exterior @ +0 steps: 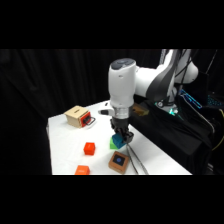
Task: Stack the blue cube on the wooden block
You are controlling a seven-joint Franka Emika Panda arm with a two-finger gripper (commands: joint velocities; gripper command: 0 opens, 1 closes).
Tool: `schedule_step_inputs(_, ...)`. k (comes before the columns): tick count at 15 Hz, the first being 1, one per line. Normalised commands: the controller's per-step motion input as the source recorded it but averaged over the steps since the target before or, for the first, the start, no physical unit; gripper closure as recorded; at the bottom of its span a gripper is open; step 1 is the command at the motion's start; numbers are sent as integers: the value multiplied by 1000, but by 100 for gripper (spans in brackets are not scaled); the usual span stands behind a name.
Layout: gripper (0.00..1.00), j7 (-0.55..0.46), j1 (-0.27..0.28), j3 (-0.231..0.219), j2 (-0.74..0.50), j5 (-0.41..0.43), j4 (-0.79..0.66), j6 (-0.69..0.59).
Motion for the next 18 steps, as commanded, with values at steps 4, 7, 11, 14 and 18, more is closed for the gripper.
schedule_step_inputs(4,72,105,65,10,147,30,56,224)
schedule_step_inputs(7,72,74,58,-6,137,54,88,195)
schedule_step_inputs(11,72,57,60,-19,123,83,110,161)
schedule_step_inputs(14,72,58,77,-33,123,91,117,178)
schedule_step_inputs(18,72,66,100,-64,135,74,123,176)
